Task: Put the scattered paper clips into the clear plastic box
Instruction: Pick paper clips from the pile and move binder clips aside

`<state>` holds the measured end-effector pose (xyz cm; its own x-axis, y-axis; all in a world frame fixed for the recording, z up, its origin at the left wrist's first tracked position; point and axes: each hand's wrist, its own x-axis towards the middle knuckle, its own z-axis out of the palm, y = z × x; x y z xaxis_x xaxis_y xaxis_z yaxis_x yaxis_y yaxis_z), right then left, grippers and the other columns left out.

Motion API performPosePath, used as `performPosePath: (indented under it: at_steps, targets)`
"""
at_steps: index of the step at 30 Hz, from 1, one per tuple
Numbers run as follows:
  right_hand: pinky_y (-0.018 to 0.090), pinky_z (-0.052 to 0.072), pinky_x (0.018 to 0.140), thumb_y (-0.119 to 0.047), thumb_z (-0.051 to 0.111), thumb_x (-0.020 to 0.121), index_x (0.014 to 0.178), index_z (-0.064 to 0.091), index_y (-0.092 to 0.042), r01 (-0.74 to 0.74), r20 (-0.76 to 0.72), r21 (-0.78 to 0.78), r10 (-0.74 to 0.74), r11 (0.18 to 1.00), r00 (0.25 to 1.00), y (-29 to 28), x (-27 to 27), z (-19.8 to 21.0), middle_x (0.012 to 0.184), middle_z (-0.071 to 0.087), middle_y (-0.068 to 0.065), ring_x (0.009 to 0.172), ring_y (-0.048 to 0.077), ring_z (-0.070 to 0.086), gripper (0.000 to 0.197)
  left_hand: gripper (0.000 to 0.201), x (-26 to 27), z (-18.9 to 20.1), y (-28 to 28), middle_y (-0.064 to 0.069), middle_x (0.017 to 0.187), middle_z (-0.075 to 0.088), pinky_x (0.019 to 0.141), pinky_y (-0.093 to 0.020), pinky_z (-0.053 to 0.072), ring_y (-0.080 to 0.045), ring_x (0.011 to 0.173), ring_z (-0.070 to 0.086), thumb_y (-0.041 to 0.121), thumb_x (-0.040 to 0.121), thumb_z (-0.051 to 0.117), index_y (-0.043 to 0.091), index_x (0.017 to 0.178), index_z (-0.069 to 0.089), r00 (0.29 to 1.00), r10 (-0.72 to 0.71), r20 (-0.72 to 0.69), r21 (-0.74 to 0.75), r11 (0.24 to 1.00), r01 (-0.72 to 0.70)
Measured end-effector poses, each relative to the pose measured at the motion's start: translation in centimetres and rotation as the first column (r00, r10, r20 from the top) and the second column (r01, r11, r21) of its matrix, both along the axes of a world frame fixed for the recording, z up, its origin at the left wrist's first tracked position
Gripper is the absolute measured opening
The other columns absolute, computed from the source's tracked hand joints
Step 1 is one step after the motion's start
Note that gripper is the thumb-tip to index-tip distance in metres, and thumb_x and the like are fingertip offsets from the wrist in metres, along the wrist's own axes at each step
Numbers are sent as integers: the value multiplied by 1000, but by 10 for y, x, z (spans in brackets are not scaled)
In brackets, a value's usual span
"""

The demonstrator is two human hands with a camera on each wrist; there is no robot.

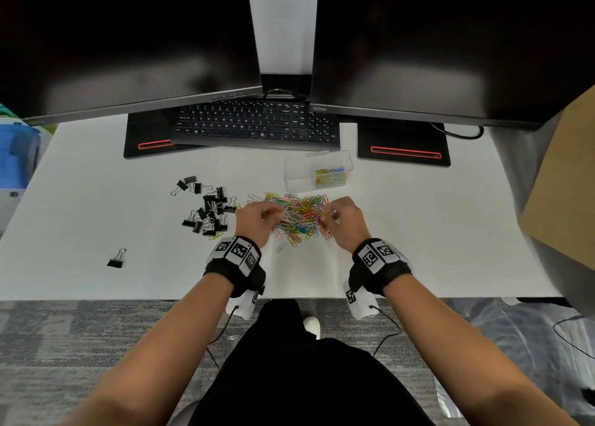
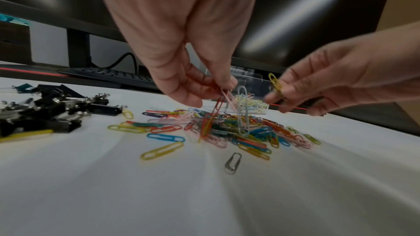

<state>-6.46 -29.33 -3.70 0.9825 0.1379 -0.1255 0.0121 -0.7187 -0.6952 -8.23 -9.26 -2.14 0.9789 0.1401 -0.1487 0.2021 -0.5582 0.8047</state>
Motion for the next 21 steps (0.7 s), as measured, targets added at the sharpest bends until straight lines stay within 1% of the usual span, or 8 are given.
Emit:
performPosePath:
  at_steps: [3,5,7,9,12,15,17,21]
  targets:
    - [22,44,82,-4,64,84,88,66,1,-104,-1,115,105,988,994,13,-2,12,105,62,17,91,27,60,6,18,0,-1,-7,-10,78,67,53,1,38,5,47,52,5,82,69,3,99,73,999,-32,-25,-36,999,31]
    - [25,45,86,-7,64,85,90,66,-1,-120,-48,148,128,982,991,21,-2,16,105,67,15,95,25,62,8,21,2,-3,-9,-11,85,71,56,2,40,8,53,53,9,80,72,7,100,73,999,-33,-25,-36,999,32]
    - [22,46,84,-9,64,86,93,67,-2,-99,-94,167,116,981,989,26,-2,14,102,69,12,91,22,63,10,23,4,-3,-13,-5,87,70,59,3,41,4,62,55,10,79,74,9,102,73,999,-15,-37,-34,999,13]
    - [27,50,83,-7,64,86,93,67,-2,-57,-141,211,88,976,986,31,-1,10,93,69,10,84,22,63,9,23,7,0,-16,-3,87,69,63,0,44,-6,67,58,10,78,74,10,101,73,999,6,-39,-36,999,-7]
    - [29,53,80,-7,66,84,89,66,-6,-11,-192,252,61,968,979,35,1,7,84,67,8,78,18,62,5,20,11,4,-18,-7,90,72,72,-15,51,-12,74,63,8,77,75,10,97,73,999,31,-15,-51,998,-32]
    - [29,53,75,-8,68,83,83,63,-12,37,-206,278,22,960,978,38,4,7,79,67,8,72,18,62,6,16,16,4,-19,-5,88,71,63,-3,47,-8,69,62,9,76,76,11,92,72,998,57,-16,-73,996,-58]
    - [30,55,70,-9,70,82,86,66,-8,80,-218,290,-15,954,976,39,6,8,78,65,5,70,19,61,6,15,18,7,-21,0,83,68,57,2,43,-3,66,59,12,76,77,11,89,71,996,84,-12,-85,993,-85]
    - [29,56,71,-6,72,80,89,68,-1,143,-203,301,-83,943,976,34,12,10,80,65,9,73,18,60,11,13,20,8,-23,2,84,66,60,-4,47,-11,71,63,18,77,77,14,87,70,996,86,-3,-101,991,-86]
